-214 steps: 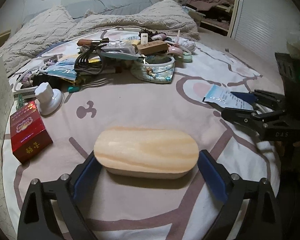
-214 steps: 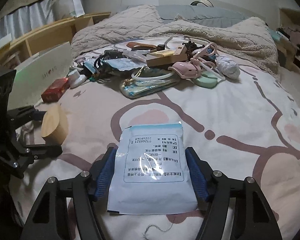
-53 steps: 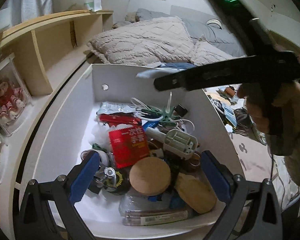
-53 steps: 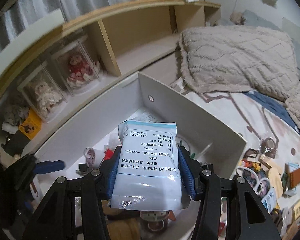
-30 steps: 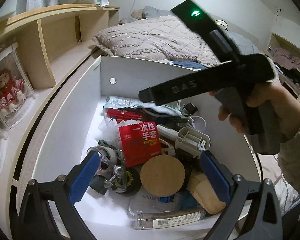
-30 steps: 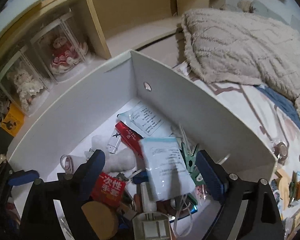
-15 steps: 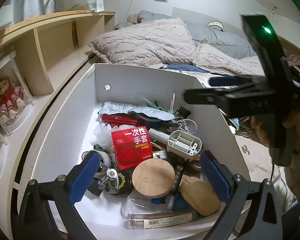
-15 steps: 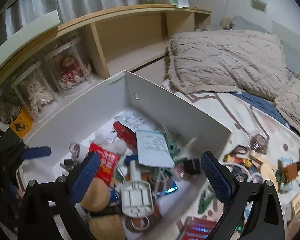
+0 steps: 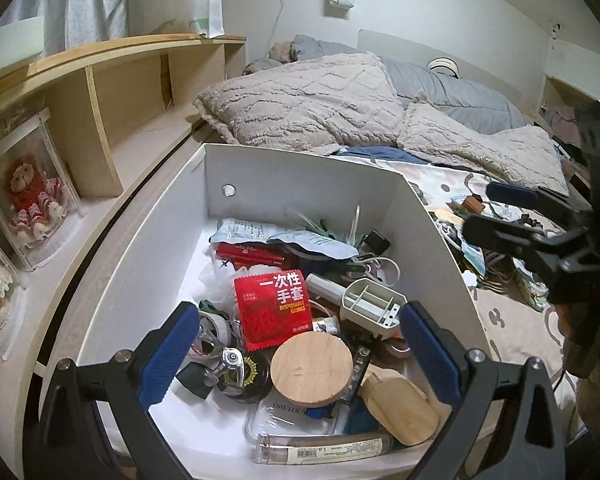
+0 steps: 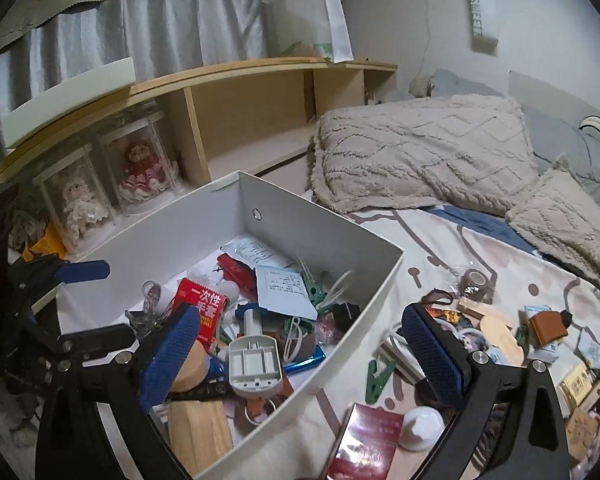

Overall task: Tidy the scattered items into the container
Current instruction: 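Withdraw both open tools back from the box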

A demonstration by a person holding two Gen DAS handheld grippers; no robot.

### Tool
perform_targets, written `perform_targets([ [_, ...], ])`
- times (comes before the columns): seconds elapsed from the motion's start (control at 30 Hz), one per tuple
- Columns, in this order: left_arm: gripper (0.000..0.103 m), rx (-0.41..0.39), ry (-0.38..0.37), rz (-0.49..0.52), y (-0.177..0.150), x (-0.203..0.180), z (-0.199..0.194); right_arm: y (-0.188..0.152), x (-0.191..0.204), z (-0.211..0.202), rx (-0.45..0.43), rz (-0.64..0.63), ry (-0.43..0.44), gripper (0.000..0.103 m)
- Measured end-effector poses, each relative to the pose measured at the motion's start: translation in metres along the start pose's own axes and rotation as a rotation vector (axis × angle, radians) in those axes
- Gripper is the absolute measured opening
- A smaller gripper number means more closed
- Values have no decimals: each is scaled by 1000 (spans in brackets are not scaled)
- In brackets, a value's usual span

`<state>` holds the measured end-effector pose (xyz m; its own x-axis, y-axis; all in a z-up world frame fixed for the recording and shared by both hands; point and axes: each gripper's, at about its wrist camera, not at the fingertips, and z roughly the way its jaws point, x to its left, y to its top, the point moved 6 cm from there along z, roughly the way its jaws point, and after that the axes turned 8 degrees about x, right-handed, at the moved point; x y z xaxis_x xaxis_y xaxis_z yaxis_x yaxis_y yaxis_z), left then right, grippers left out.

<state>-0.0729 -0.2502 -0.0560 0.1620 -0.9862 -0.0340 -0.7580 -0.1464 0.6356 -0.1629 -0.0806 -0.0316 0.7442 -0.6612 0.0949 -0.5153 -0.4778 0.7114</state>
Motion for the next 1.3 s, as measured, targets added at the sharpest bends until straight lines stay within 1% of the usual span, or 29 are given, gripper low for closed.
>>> perform_targets([
  [0.17,102,-30,11,-3,2,-6,-3,-10,0,-10,-13,6,-7,103],
  [0.33,103,-54,22,2,4,-13,-9,-16,2,-25,-46,13,-16,103],
  [0.6,103,-119,26,-20,5,-28,-34,-21,-3,-49,-102,47,-30,103],
  [0.73,103,-159,79,-29,1,-34,-49,-29,-11,-60,-114,60,-50,103],
  [0.8,103,-175,105,-24,-2,-39,-57,-34,-15,-66,-120,70,-57,103],
  [0.93,103,-192,109,-23,-10,-50,-69,-45,-22,-77,-122,104,-33,103],
  [1.03,103,-201,114,-21,-19,-57,-77,-53,-25,-85,-130,112,-44,103],
  [1.17,103,-214,109,-40,-30,-63,-88,-66,-29,-97,-137,118,-64,103],
  [1.3,103,-239,123,-64,-40,-68,-98,-78,-30,-108,-138,106,-79,103],
])
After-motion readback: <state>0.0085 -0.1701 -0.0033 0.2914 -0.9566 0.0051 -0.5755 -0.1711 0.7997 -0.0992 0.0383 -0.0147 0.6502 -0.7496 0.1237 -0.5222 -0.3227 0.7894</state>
